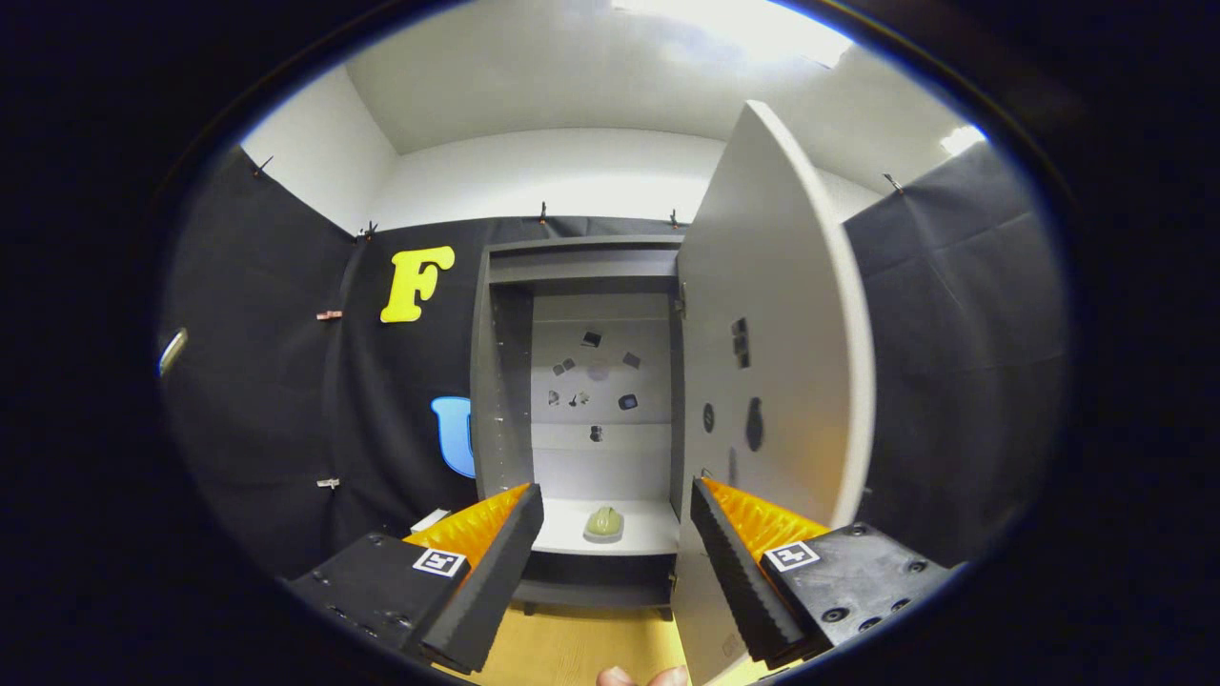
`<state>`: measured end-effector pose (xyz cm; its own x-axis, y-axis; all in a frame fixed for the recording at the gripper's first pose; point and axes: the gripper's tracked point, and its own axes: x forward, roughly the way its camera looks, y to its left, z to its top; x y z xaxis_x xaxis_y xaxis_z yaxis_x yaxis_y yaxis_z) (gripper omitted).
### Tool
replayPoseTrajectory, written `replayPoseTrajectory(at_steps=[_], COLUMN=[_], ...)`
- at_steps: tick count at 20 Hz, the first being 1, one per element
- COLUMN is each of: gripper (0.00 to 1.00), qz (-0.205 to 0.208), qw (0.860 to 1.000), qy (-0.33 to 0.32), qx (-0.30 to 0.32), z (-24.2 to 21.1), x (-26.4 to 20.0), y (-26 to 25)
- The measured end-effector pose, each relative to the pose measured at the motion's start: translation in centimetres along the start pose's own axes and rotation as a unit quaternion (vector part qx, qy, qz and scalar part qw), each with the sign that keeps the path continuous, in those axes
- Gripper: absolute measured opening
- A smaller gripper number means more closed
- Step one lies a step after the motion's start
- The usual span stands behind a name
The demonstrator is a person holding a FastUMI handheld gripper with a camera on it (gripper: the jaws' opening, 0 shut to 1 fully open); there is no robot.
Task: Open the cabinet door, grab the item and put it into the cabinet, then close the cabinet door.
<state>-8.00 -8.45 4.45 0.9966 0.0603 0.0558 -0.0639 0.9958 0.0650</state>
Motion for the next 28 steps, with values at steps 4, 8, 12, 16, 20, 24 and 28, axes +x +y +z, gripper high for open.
replayPoseTrajectory(at_steps=[4, 8, 12, 16, 20, 24, 28], gripper=[0.98, 0.97, 0.97, 0.98, 0.98, 0.96, 0.98], qz=[-0.012, -0.068, -0.135, -0.163, -0.148, -0.143, -0.131], qw=[1.0, 0.998, 0.991, 0.986, 0.987, 0.988, 0.989], qy=[0.0, 0.005, 0.017, 0.046, 0.062, 0.06, 0.063], qx=[-0.009, -0.012, -0.013, -0.008, 0.012, 0.009, 0.01], z=[0.1, 0.0, -1.4, -4.2, -5.7, -5.8, -6.0], x=[-4.2, -5.8, -5.7, -3.6, -1.6, -1.5, -1.3], y=[-3.5, -9.4, -15.7, -18.8, -17.5, -16.8, -14.6])
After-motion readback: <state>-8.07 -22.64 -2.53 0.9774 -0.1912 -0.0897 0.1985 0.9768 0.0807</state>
